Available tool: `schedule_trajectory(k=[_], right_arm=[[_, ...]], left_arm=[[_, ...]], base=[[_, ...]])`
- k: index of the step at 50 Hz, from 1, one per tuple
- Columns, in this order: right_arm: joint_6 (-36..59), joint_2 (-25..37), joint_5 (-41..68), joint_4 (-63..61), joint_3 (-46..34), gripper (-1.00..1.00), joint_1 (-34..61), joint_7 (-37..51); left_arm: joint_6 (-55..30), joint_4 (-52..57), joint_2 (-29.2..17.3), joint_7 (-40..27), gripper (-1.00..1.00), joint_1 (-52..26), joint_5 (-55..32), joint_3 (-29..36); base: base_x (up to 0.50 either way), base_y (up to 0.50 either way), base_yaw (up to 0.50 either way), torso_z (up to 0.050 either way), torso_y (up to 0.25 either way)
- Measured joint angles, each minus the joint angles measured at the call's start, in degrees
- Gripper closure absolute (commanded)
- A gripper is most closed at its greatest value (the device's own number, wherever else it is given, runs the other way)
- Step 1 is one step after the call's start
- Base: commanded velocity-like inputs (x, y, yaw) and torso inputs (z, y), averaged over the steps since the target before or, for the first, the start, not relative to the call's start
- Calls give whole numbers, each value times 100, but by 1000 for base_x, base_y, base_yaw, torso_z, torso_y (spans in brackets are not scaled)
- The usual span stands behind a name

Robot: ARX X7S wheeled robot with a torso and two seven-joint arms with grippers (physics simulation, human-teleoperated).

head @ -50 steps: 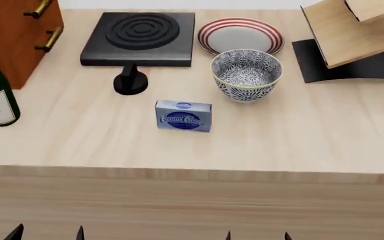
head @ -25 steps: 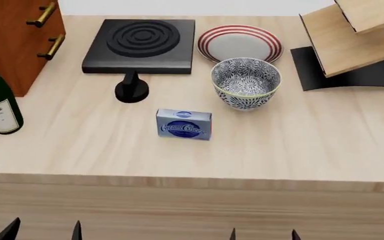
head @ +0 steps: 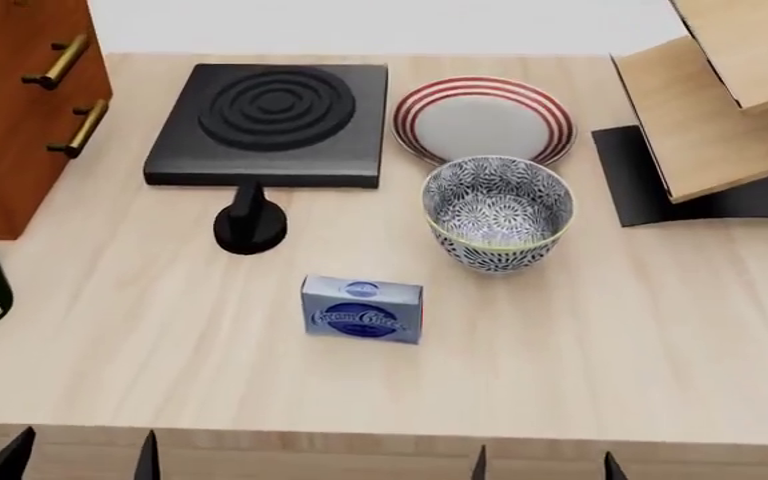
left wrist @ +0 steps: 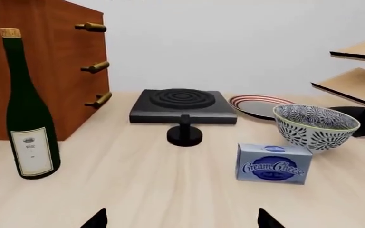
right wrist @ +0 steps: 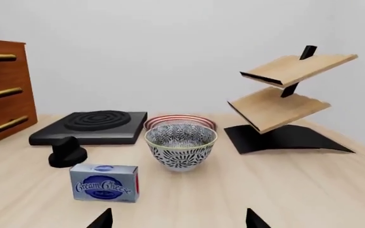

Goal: Pick up the cream cheese and put it in the bowl.

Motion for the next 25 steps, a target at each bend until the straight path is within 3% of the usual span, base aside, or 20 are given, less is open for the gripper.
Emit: schedule_trajectory(k=[25], right_arm=[[2, 161, 142, -229, -38, -100, -72, 138]], left_arm=[[-18, 234, -140, -104, -100, 50, -188, 45]], base=[[500, 0, 0, 0, 0]])
